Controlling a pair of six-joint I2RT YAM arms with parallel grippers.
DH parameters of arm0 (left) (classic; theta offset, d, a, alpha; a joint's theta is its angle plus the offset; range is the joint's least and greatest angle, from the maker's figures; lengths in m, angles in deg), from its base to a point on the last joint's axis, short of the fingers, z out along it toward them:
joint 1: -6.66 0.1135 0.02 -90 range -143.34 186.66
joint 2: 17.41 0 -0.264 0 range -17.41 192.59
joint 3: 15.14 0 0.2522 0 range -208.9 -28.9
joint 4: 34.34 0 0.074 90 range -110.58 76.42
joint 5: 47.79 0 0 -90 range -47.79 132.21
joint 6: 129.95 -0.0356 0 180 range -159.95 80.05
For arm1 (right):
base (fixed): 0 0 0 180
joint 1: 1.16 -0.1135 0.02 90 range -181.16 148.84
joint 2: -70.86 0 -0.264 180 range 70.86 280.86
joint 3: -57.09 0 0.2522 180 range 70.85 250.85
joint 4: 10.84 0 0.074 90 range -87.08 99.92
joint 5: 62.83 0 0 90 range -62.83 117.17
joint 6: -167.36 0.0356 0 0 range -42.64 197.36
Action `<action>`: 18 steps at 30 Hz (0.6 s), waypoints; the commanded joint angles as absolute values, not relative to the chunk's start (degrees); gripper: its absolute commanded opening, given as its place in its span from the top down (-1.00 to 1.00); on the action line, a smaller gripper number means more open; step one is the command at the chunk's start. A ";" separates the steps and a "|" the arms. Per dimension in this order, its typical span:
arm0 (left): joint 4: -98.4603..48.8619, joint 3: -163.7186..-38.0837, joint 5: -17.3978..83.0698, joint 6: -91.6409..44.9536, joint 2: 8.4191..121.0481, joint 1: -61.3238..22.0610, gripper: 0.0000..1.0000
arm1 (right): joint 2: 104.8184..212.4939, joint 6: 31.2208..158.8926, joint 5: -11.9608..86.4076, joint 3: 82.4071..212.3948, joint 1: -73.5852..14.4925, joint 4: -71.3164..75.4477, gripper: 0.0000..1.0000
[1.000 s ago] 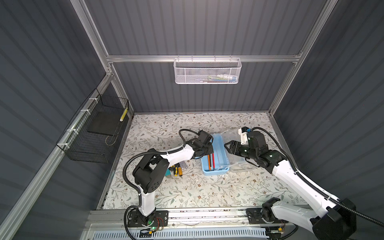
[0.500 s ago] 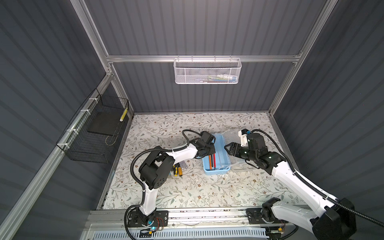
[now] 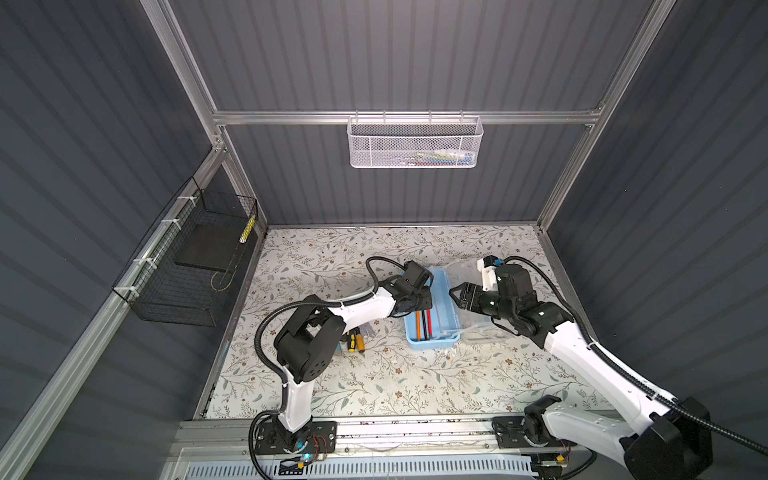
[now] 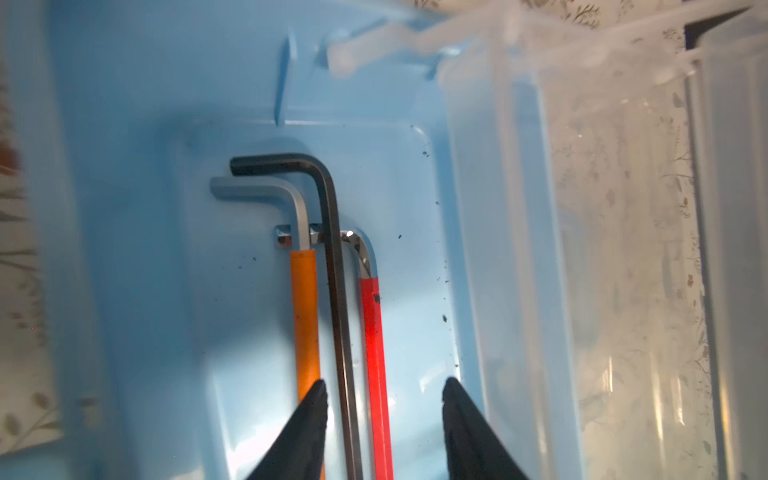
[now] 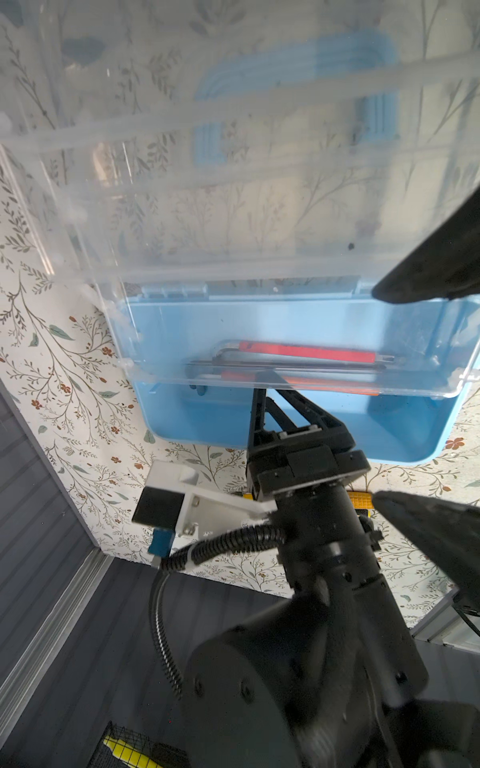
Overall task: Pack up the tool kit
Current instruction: 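Carry the black hex key into the blue box and release it, then withdraw the left gripper from the box back over the tools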
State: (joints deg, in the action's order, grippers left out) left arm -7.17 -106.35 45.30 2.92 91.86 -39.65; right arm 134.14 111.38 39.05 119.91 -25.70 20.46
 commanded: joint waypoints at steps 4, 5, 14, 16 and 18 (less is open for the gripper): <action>-0.80 -107.06 53.69 -4.65 81.03 -39.53 0.05 | 134.59 108.64 42.71 123.56 -25.52 21.76 -0.41; -0.14 -106.23 54.65 -4.89 79.67 -39.53 0.04 | 134.66 108.23 43.22 123.67 -25.54 22.22 -0.41; 6.14 -94.95 55.99 -4.88 66.62 -35.57 -0.08 | 134.66 105.51 41.76 127.61 -29.02 28.69 -0.37; 8.39 -92.43 56.68 -5.04 63.50 -33.56 -0.10 | 134.61 105.05 40.18 128.29 -31.14 29.86 -0.37; 10.82 -90.23 57.45 -5.27 60.39 -31.14 -0.14 | 134.66 105.44 39.02 128.07 -33.02 29.86 -0.38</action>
State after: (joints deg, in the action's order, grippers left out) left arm 4.68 -92.41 55.16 -3.98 64.02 -33.46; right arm 134.47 106.74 41.13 127.01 -31.01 26.99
